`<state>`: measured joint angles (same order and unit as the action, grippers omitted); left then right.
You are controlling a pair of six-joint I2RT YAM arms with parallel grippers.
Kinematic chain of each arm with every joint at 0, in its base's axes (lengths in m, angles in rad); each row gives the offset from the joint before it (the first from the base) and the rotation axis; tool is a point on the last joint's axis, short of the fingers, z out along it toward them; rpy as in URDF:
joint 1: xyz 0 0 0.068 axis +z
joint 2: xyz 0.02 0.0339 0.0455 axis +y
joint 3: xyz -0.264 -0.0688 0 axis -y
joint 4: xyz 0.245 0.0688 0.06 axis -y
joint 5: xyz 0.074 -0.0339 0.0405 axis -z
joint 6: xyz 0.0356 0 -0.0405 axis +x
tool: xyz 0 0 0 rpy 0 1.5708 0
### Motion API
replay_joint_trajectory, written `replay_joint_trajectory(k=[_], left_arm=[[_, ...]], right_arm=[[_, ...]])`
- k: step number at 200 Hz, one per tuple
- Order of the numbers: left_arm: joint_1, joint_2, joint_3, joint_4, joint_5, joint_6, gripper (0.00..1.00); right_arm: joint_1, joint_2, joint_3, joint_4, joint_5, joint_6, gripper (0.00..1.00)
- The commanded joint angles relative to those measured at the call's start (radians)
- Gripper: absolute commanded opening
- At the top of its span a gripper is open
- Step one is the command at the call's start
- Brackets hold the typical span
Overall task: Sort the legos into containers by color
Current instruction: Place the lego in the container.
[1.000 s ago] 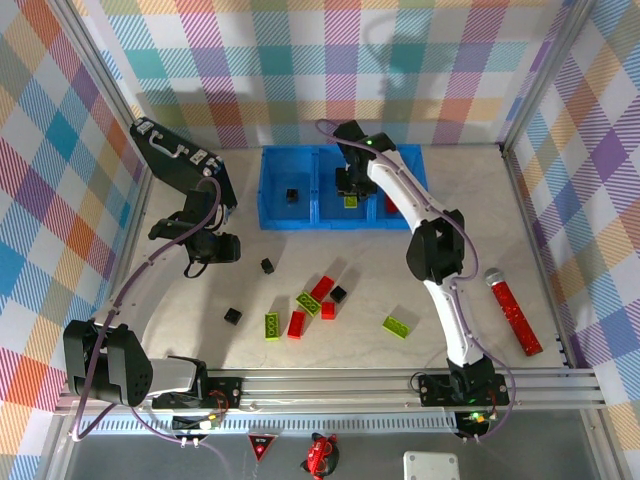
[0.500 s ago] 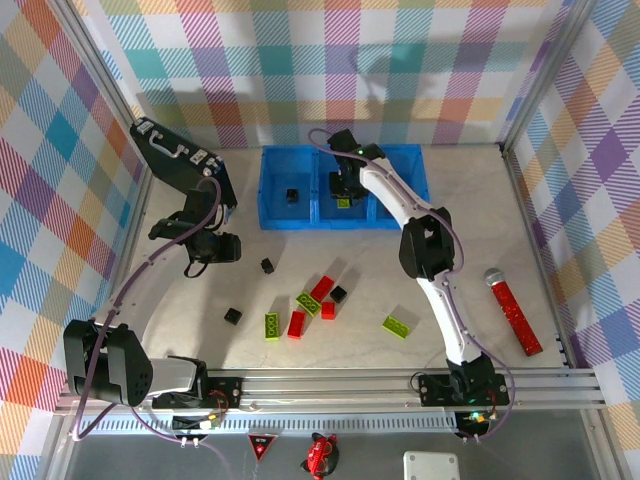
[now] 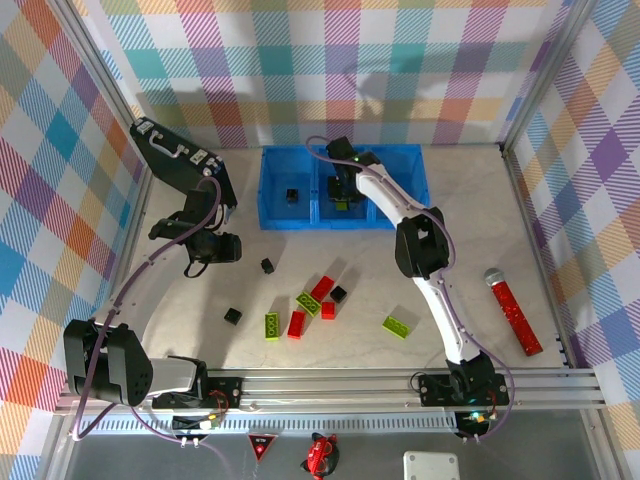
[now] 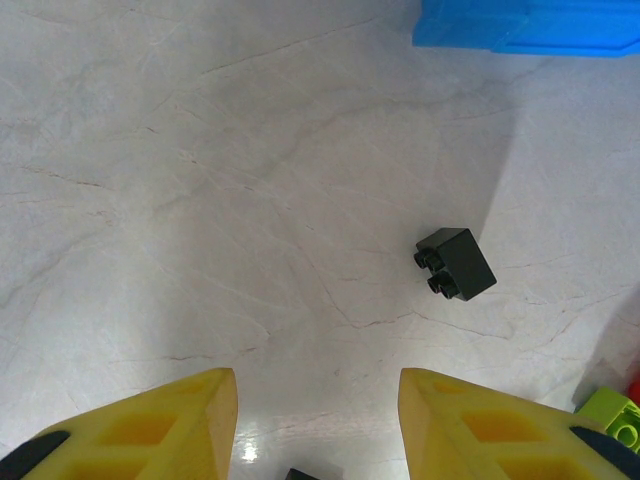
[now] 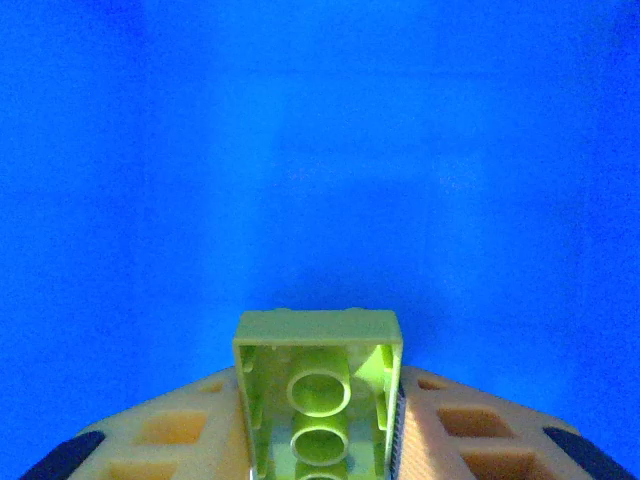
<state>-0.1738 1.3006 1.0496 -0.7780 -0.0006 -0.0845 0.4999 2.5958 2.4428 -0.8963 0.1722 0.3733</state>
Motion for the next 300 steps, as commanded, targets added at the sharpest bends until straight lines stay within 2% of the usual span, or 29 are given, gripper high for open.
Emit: replay_joint_trajectory(k=[1,80,169,210,300], left_arm=[[0.016,-0.003,0.004,0.006,0.004,0.006,0.46],[0.016,0.005,0.006,0.006,0.005,0.008,0.47],[0.016,0.009,0.007,0.006,0.02,0.008,0.47],[0.016,0.014,0.009,0.01,0.035,0.008,0.47],[0.013,0.05,0.02,-0.001,0.057,-0.01,0.48]], right_arm=[[0.0,0.029,0.032,0.019,0.0,-0.003,0.36],[0.0,0.029,0.051,0.015,0.003,-0.01,0.44],[0.003,-0.112,0.034,-0.091,-0.035,-0.028,0.46],[0.02,-0.257,-0.107,-0.116,-0.046,-0.04,0.46],[0.064,-0.616,-0.58,-0.053,-0.09,-0.014,0.46]])
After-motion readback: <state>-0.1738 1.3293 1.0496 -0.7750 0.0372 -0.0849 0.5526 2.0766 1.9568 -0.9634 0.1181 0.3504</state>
